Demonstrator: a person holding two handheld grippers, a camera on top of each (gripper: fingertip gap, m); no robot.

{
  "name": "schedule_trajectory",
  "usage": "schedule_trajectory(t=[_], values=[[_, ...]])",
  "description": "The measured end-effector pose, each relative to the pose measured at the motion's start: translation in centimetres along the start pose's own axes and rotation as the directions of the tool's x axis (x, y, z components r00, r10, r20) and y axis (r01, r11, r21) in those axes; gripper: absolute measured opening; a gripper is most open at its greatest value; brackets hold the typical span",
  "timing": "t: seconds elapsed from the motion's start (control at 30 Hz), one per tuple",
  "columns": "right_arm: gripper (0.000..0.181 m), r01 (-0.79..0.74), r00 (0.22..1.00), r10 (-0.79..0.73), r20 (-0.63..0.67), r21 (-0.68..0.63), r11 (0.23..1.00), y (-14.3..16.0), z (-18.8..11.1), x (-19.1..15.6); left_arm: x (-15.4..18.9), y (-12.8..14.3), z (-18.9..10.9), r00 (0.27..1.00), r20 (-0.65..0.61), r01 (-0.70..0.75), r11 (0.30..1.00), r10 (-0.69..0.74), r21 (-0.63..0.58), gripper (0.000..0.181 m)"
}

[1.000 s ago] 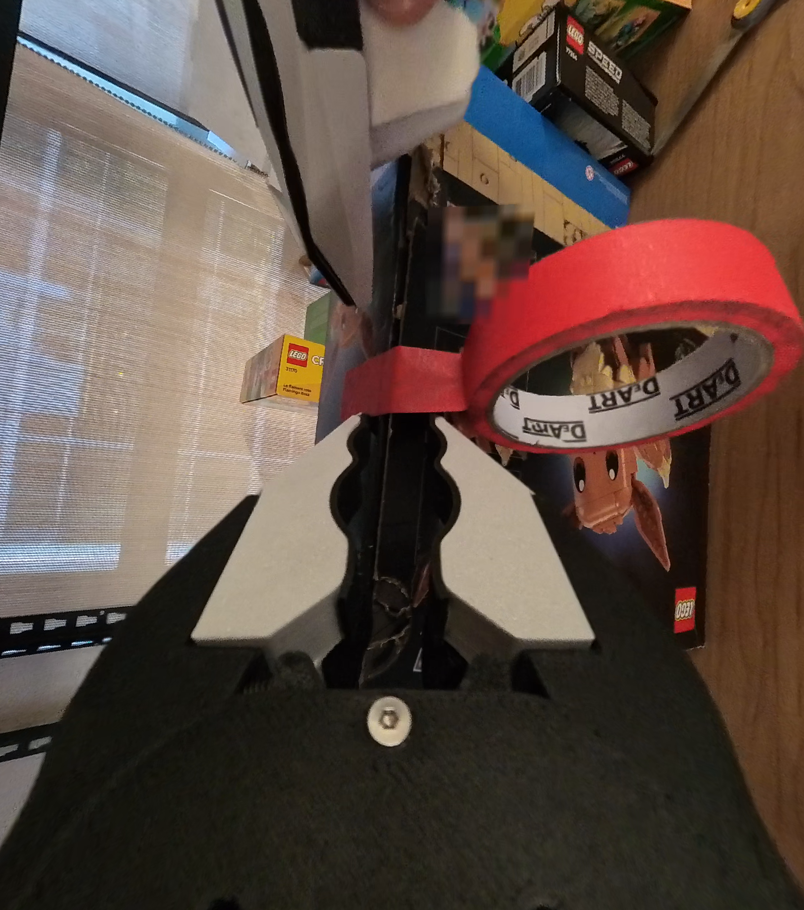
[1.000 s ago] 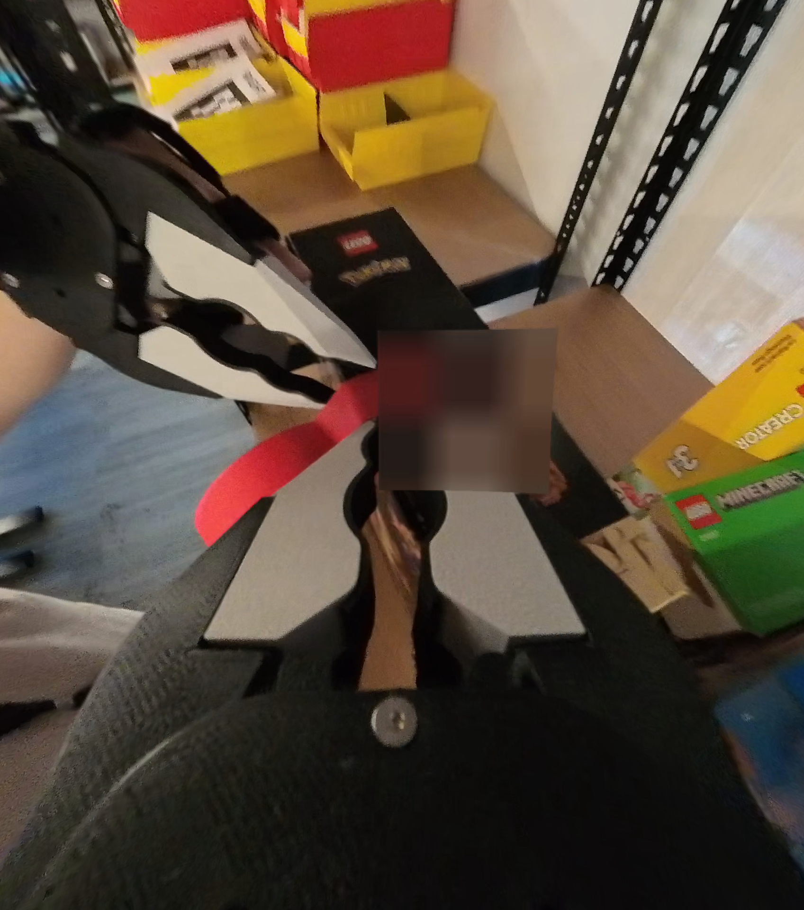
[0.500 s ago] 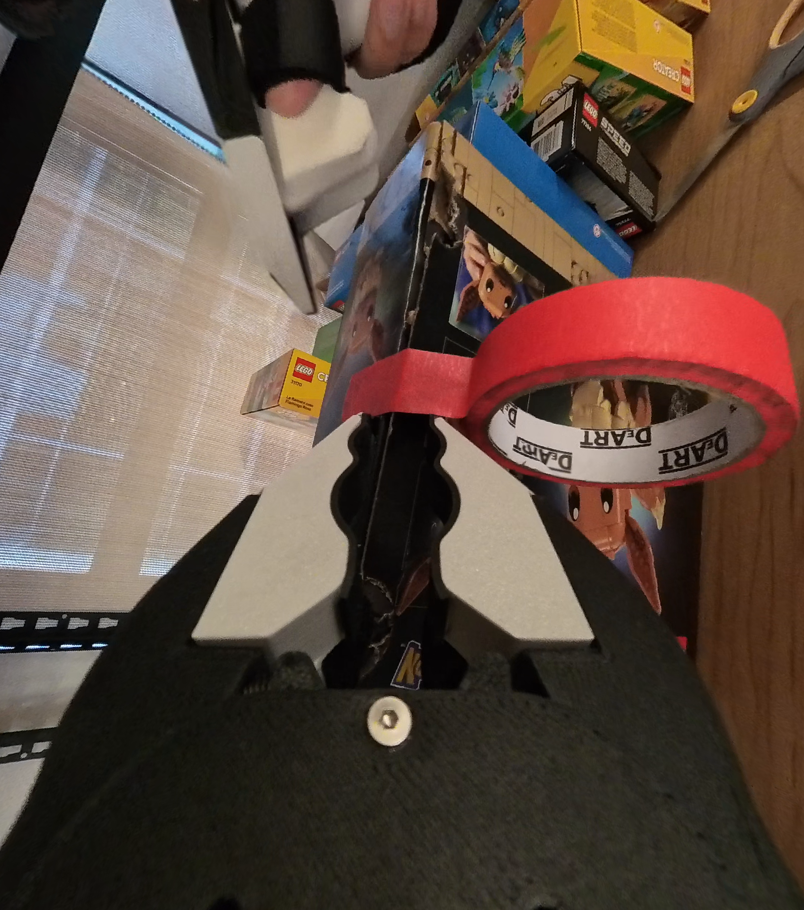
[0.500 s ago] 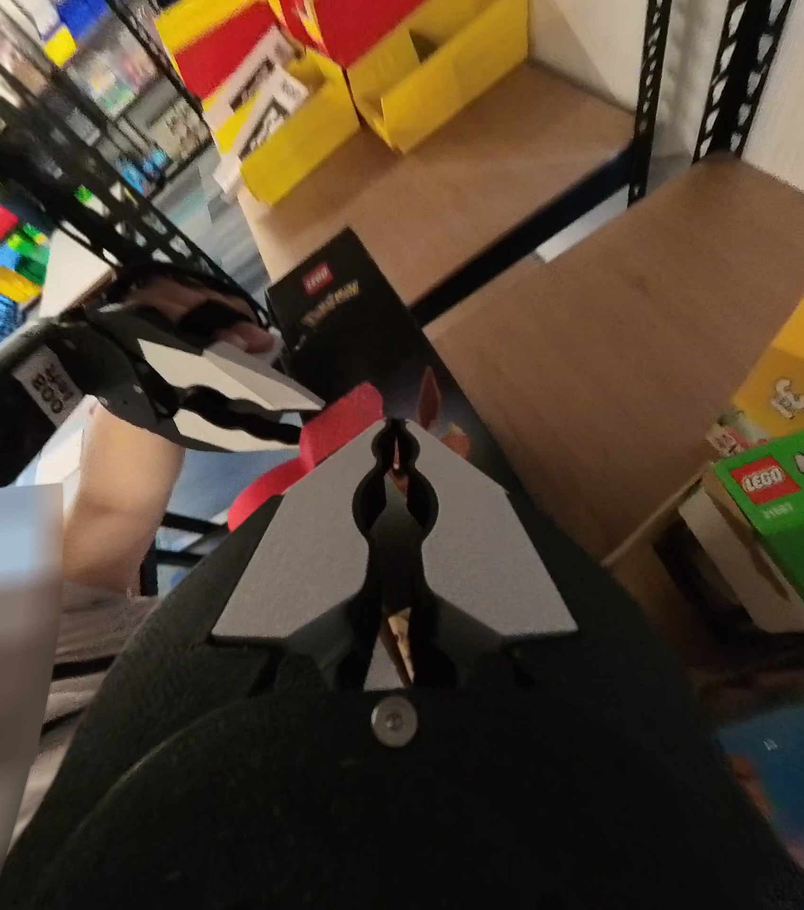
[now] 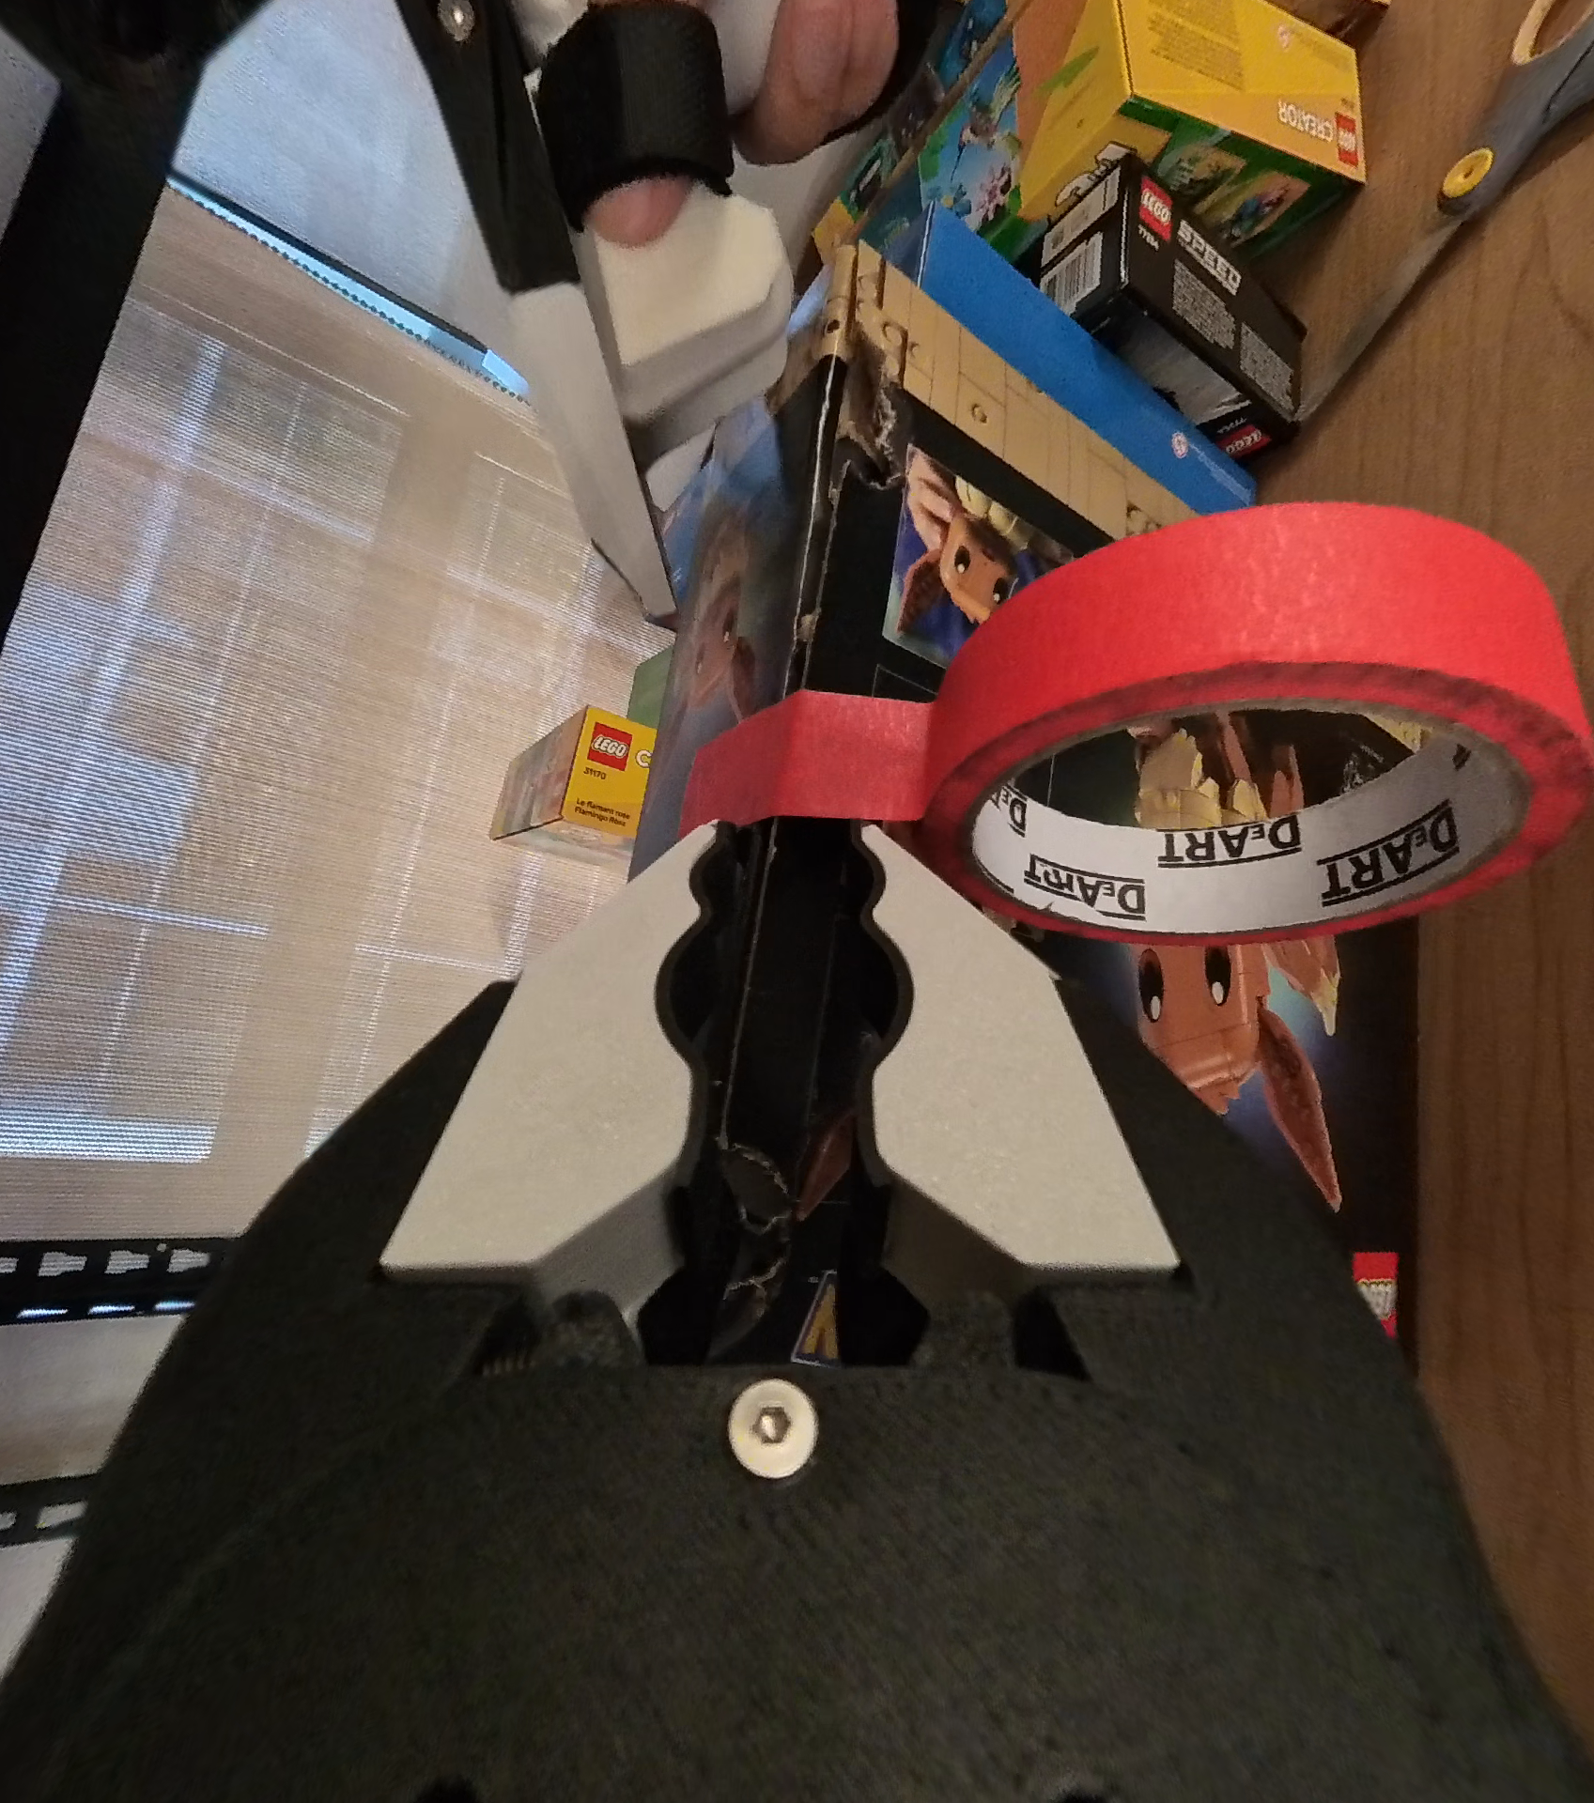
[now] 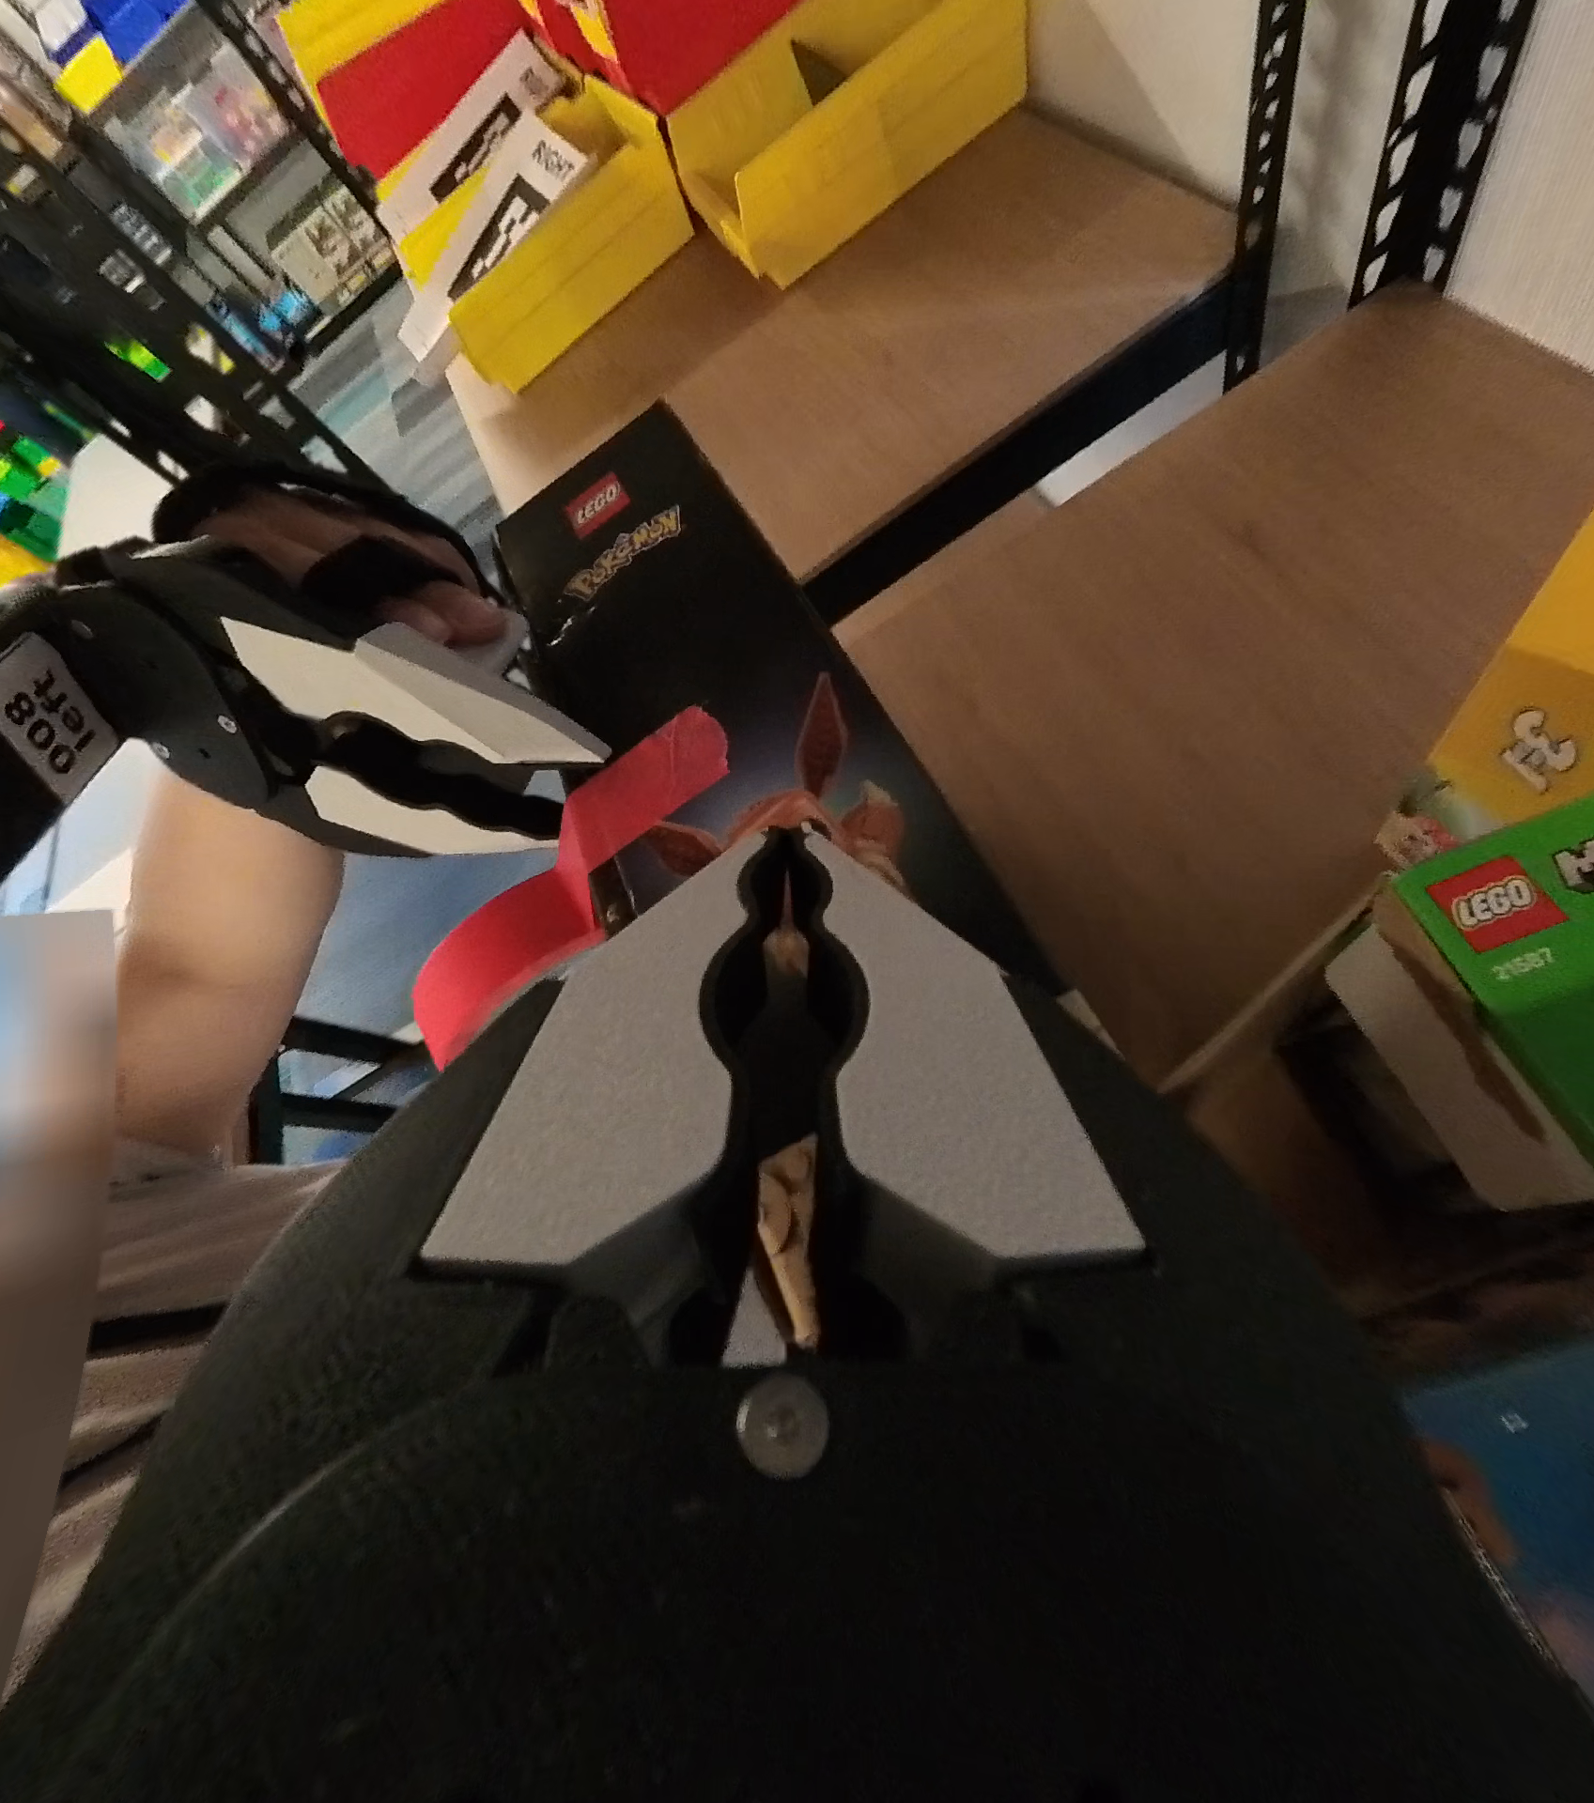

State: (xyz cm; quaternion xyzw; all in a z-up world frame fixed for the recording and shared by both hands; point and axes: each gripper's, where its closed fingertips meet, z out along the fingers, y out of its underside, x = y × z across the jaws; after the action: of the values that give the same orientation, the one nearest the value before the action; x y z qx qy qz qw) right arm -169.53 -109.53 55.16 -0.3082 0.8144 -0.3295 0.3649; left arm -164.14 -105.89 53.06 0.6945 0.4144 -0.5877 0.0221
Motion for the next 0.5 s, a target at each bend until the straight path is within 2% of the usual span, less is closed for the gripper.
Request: schedule_trajectory(t=[0.1, 0.23, 0.33, 0.5], values=[[0.000, 0.041, 0.997, -0.033, -0.063, 0.133, 0.990, -0.4, -2.0, 0.1, 0.0, 0.0, 0.0, 1.000, -0.020, -0.016, 1.000, 0.016, -0.017, 0.021], [0.000, 0.116, 0.970, -0.037, -0.240, 0.323, 0.939, 0.9, -8.1, -0.4, 0.1, 0.0, 0.0, 0.996, -0.033, -0.086, 0.994, 0.084, -0.071, 0.021], [0.000, 0.125, 0.940, -0.006, -0.342, 0.327, 0.937, 5.3, -12.7, -1.5, 0.0, 0.1, 0.1, 0.992, -0.014, -0.124, 0.986, 0.123, -0.112, 0.020], [0.000, 0.090, 0.836, 0.042, -0.547, 0.213, 0.973, 15.5, -20.1, -1.7, 0.1, 0.0, 0.1, 0.994, 0.003, -0.107, 0.986, 0.109, -0.124, 0.020]])
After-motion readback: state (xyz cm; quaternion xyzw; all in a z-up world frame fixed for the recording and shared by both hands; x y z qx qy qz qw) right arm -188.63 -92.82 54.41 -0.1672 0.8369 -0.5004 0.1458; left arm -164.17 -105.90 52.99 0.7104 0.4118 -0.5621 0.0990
